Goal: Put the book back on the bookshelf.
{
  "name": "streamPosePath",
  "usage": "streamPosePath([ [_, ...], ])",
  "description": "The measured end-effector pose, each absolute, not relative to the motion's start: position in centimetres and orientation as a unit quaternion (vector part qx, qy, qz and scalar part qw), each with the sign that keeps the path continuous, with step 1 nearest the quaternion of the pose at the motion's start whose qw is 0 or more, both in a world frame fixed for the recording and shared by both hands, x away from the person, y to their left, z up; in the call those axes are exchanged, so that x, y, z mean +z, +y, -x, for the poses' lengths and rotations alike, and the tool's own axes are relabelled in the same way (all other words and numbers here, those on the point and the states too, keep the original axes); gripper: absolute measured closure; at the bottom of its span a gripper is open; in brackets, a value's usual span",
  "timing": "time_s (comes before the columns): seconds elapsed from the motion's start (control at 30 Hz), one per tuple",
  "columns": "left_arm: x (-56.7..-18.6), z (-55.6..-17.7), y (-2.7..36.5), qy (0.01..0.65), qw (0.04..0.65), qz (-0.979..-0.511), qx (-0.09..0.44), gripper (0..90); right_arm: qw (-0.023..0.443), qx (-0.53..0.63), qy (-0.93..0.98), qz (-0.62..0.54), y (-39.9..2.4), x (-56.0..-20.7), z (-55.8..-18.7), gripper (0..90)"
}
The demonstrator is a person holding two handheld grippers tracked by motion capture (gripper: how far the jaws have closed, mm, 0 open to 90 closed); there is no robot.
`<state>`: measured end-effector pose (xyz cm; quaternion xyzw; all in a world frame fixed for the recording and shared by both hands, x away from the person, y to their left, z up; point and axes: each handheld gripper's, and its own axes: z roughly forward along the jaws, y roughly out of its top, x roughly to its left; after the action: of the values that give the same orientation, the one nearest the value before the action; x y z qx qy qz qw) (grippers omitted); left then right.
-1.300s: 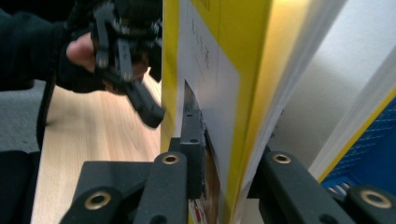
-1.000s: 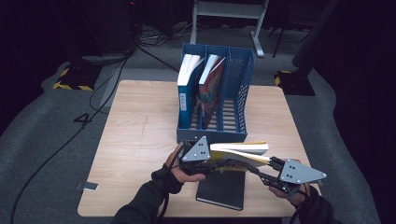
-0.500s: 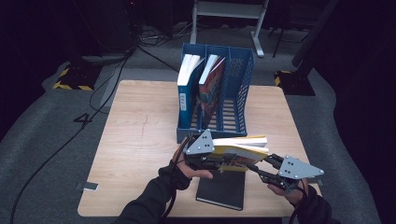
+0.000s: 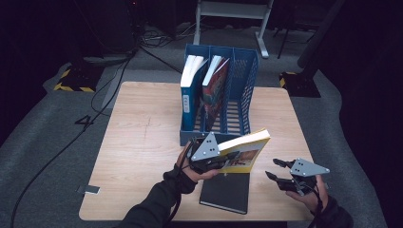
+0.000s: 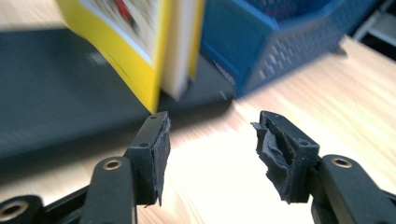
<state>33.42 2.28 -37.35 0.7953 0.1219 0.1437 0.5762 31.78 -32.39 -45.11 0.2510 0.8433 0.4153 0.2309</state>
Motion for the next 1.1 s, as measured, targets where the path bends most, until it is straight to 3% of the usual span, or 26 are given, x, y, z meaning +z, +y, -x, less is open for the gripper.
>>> streamPosePath([
  [0.43, -36.7, -34.1, 2.7, 0.152, 0.612, -0.763, 0.141, 75.1, 0.196, 0.393, 0.841, -0.316, -35.3, -48.5, -34.7, 40.5],
  [1.1, -33.0, -34.6, 5.8, 0.243, 0.61, -0.714, 0.242, 75.2, 0.167, 0.38, 0.841, -0.347, -35.2, -50.3, -35.8, 35.4],
])
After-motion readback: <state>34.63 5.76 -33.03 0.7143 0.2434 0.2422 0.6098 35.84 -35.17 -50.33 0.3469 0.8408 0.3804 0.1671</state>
